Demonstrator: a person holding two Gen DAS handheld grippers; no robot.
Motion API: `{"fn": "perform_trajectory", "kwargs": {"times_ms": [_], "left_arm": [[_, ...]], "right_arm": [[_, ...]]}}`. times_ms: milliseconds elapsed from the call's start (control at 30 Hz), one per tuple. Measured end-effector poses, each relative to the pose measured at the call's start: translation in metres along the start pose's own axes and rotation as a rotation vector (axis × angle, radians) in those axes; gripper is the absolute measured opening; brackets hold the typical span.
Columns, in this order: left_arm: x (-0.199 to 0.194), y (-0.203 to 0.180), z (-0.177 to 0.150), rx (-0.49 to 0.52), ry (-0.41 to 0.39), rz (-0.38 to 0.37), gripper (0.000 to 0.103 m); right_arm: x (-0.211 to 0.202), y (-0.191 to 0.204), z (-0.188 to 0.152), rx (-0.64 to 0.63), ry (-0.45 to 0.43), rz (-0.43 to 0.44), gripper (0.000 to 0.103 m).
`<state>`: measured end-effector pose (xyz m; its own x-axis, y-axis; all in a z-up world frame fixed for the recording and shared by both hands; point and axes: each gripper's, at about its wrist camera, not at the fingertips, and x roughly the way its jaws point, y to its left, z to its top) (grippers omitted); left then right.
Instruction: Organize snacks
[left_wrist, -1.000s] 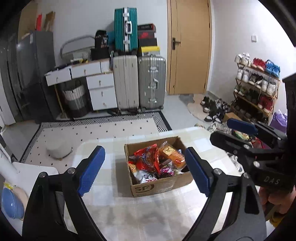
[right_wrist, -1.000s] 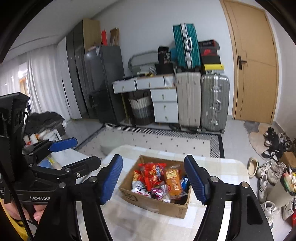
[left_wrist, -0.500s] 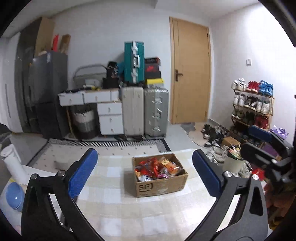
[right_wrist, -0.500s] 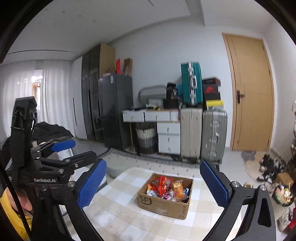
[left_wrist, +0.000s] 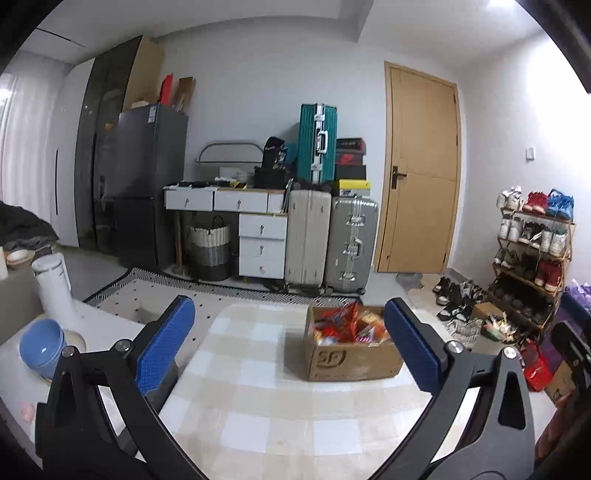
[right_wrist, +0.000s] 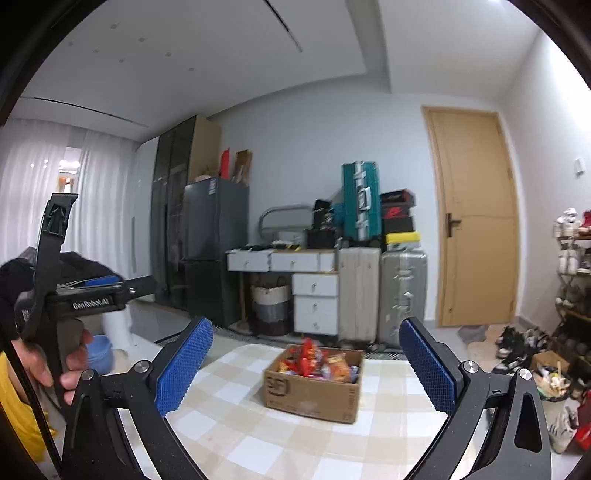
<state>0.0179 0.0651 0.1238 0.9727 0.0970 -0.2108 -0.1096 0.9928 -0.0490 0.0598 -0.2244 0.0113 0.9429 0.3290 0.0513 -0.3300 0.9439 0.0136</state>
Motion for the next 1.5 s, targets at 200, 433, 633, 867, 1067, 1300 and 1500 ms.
{"fn": "perform_trajectory", "kwargs": {"times_ms": [200, 433, 633, 867, 1067, 1300, 1500], "left_arm": [[0.056, -0.003, -0.063, 0.036, 0.071, 0.001, 0.102], [0.159, -0.026, -0.141, 0.056, 0.107, 0.03, 0.102], [0.218, -0.037, -0.187, 0.062, 0.127, 0.029, 0.102], [0.248, -0.043, -0.216, 0.074, 0.111, 0.01, 0.102], [0.237, -0.041, -0.21, 0.068, 0.078, 0.036, 0.102], [0.229, -0.041, -0.208, 0.07, 0.073, 0.035, 0.102], [0.222, -0.039, -0.203, 0.066, 0.076, 0.035, 0.102]], "right_arm": [[0.034, -0.007, -0.052, -0.029, 0.085, -0.033, 0.103], [0.092, -0.03, -0.117, 0.015, 0.164, -0.068, 0.103], [0.13, -0.052, -0.161, 0.104, 0.184, -0.109, 0.102], [0.142, -0.055, -0.175, 0.08, 0.181, -0.14, 0.102], [0.136, -0.055, -0.175, 0.07, 0.189, -0.144, 0.102], [0.134, -0.05, -0.173, 0.047, 0.192, -0.133, 0.102], [0.133, -0.049, -0.172, 0.047, 0.192, -0.132, 0.102]]}}
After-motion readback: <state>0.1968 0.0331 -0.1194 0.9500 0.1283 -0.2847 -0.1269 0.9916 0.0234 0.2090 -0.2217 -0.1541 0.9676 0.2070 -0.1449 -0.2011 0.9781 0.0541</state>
